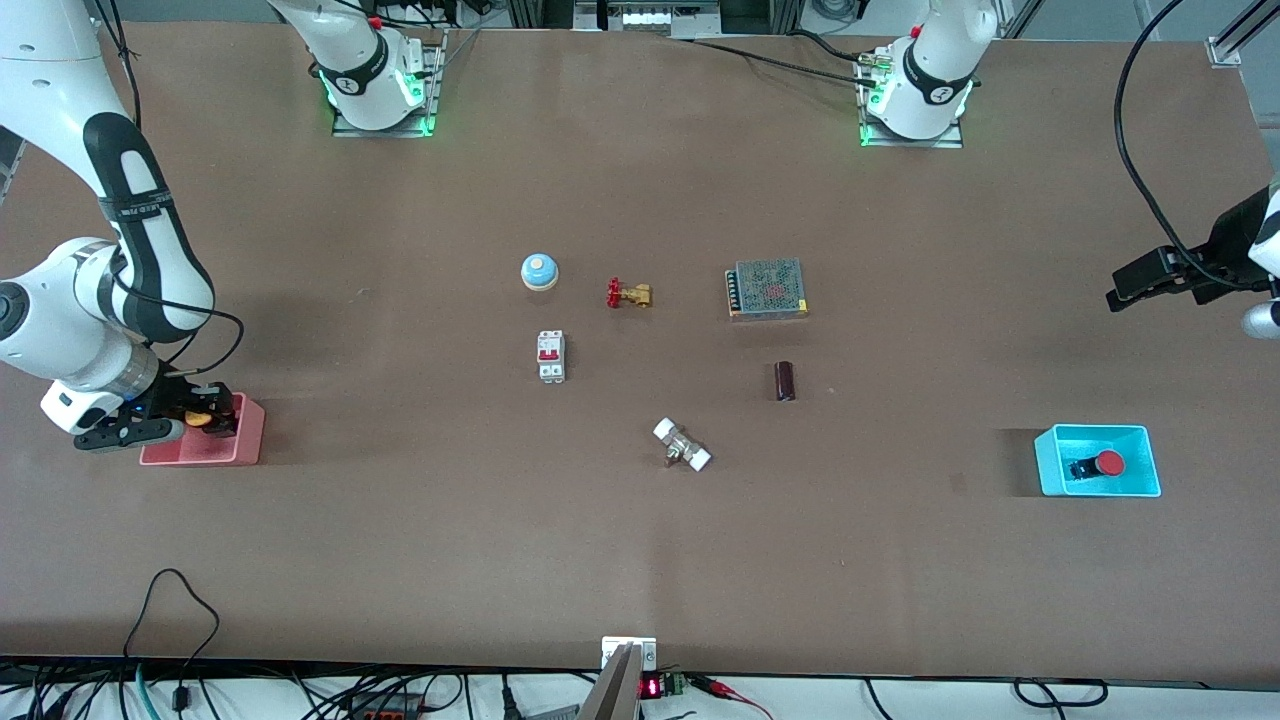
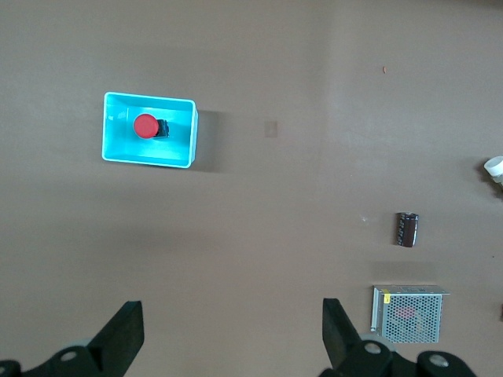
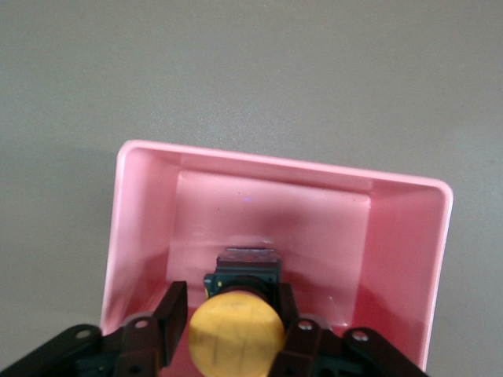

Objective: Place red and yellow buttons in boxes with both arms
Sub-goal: 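Lower the yellow button onto the pink box floor and open the right gripper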

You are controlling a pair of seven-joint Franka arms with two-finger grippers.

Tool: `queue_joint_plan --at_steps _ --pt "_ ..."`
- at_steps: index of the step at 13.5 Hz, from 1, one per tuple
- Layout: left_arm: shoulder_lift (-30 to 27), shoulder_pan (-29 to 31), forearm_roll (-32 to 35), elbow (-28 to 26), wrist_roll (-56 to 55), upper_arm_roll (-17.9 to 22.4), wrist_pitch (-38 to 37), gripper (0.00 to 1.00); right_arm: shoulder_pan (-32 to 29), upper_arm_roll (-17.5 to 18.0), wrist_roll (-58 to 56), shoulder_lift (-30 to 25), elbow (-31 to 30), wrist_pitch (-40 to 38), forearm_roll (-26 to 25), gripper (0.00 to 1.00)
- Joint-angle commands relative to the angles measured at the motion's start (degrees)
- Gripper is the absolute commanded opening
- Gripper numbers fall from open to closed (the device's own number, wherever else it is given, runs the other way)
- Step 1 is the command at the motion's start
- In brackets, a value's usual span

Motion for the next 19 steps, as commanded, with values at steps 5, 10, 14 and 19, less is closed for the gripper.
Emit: queue_joint_plan --at_steps 5,10,14,19 --pt "-1.3 -0.1 -1.0 0.2 0.3 -0.3 -1.1 1.0 -0.5 0.2 -1.9 -0.3 0.1 0.8 1.1 0.95" --pt "-1.3 -0.1 -1.0 0.2 0.3 -0.3 -0.8 1.0 -0.5 0.2 -1.8 -0.3 0.1 0.8 1.3 0.95" --pt "-1.2 0.1 -1.0 0.2 0.3 -0.2 -0.7 1.0 -0.5 0.2 -1.8 0.0 0.1 0.7 4.8 1.0" --pt "-1.3 0.1 -1.0 0.2 0.3 -0.2 -1.1 1.0 -0.5 0.2 -2.1 -0.1 0.1 0.6 5.0 1.0"
